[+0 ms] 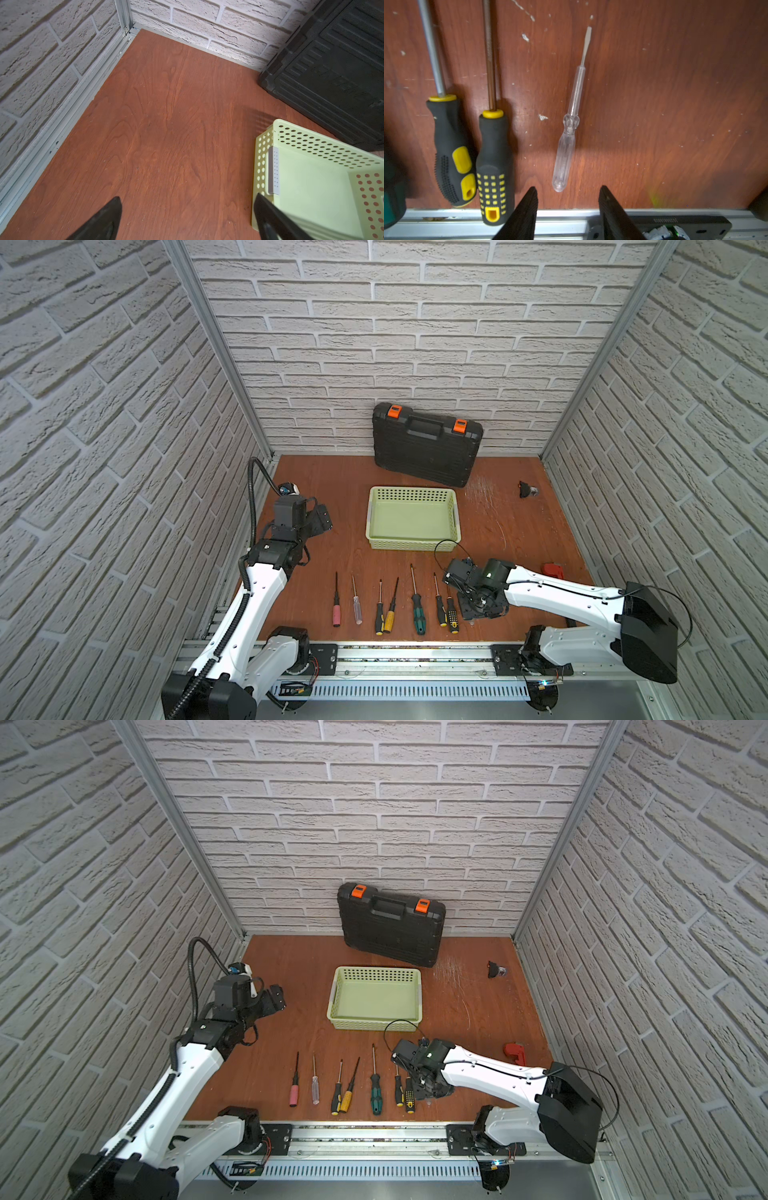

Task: Put the screwdriver in the bin
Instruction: Pick up the screwdriver from the bottom-center of the table.

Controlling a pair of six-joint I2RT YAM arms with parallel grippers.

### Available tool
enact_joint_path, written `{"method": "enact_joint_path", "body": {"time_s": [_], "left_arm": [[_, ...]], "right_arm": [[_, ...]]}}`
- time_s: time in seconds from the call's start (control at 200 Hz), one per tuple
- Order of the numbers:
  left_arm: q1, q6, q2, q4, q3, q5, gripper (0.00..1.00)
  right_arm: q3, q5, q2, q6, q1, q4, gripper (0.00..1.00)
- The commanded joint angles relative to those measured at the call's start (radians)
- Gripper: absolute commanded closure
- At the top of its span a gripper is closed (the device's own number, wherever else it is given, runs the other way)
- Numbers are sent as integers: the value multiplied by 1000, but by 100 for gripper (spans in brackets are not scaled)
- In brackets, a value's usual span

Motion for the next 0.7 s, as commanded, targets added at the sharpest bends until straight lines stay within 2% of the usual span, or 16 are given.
{"method": "enact_joint_path", "body": {"time_s": [0.0, 0.225, 0.695], "left_arm": [[-6, -12, -12, -7, -1, 2, 2], [-6, -12, -24, -25, 6, -2, 2], [-5, 11, -48, -47, 1, -19, 2]], "right_arm": [[-7, -18, 28, 9, 6, 70, 50], [-46, -27, 84, 16, 5, 143, 54], [-110, -13, 98, 14, -21, 205, 58]]}}
